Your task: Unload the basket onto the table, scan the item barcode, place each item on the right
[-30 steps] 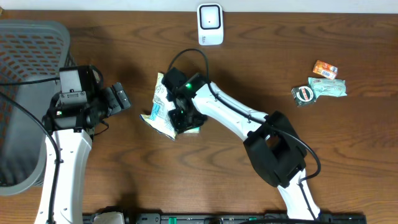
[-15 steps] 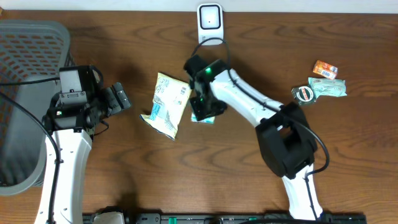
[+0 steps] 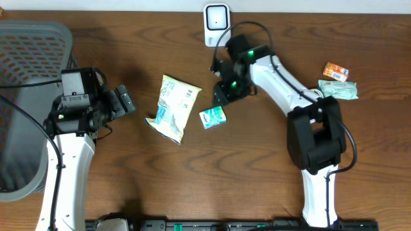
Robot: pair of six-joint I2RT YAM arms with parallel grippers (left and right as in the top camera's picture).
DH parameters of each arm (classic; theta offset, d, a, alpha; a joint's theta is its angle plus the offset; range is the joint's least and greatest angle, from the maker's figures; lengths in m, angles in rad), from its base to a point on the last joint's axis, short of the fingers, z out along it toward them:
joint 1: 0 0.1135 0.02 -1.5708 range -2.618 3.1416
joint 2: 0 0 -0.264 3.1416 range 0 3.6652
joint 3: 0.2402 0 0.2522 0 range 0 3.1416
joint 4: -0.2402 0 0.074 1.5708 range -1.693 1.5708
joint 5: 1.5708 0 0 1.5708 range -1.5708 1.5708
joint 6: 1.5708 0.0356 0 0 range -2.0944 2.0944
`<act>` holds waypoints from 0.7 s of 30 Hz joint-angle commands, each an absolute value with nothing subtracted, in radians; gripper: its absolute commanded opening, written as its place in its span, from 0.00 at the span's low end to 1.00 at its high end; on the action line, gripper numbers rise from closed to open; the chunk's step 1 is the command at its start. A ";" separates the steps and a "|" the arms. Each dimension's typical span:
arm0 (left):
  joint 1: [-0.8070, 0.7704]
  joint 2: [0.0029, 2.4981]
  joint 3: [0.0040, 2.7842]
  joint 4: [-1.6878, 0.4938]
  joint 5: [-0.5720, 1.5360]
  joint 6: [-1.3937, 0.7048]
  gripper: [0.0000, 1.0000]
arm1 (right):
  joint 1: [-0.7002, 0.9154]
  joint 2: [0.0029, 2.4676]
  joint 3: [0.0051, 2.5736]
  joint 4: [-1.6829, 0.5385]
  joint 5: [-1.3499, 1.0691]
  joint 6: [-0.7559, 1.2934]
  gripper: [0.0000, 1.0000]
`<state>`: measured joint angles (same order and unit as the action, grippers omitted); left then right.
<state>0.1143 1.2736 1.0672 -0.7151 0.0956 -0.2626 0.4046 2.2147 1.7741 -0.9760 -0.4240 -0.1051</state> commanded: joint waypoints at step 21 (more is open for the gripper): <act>0.118 1.276 1.068 -0.717 0.094 -0.264 0.98 | 0.374 2.342 1.785 -1.021 -0.646 -0.600 0.43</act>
<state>0.1143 1.2736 1.0672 -0.7147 0.0956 -0.2626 0.3809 2.3169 1.7737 -1.0294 -0.6144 -0.5697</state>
